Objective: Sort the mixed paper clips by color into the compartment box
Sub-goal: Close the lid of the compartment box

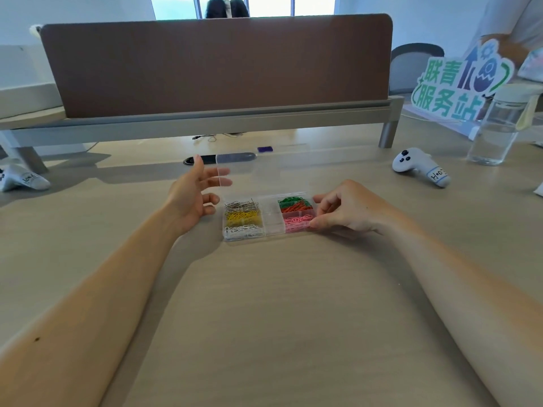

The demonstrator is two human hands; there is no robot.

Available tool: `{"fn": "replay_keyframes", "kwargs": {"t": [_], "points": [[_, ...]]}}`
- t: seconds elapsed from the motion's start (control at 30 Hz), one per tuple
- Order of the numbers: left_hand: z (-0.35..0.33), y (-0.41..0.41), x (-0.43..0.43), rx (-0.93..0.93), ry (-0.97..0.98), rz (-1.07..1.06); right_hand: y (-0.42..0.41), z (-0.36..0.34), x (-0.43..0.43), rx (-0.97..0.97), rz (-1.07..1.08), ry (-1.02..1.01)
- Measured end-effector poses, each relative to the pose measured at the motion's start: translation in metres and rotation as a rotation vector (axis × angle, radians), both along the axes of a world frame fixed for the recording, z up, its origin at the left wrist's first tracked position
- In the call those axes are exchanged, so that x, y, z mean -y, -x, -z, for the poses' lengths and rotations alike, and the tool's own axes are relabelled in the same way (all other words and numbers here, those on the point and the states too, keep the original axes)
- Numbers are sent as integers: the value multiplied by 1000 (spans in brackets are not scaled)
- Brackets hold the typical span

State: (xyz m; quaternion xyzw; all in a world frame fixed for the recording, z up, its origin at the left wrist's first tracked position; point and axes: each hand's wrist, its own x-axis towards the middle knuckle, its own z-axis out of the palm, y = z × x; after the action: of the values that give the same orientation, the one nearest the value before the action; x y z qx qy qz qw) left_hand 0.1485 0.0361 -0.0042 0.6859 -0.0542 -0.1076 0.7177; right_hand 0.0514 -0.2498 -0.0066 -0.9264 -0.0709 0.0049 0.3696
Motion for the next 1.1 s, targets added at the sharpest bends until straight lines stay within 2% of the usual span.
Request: {"fn": "replay_keyframes", "kwargs": {"t": [0.1,0.27,0.33,0.43,0.57,0.63,0.8,0.9,1.1], "points": [[-1,3,4,69,-87,26,1,0,-1,-6,21,-10],[-2,8,12,265,-429,99,0,3,-1,38,55,-36],[-1,9,13,259,-454,168,1,2,1,15,44,-64],[4,9,15,258,-548,262,3,2,7,-18,117,-230],[5,12,17,307,-645,313,-4,4,15,107,282,-424],[3,13,19,341,-672,337,-7,6,10,138,248,-369],[-1,17,24,473,-776,422,-4,9,-10,79,-6,6],[-3,19,24,531,-774,453,-1,10,-11,82,-79,151],[2,20,26,620,-878,540,3,7,-18,191,-49,199]]}}
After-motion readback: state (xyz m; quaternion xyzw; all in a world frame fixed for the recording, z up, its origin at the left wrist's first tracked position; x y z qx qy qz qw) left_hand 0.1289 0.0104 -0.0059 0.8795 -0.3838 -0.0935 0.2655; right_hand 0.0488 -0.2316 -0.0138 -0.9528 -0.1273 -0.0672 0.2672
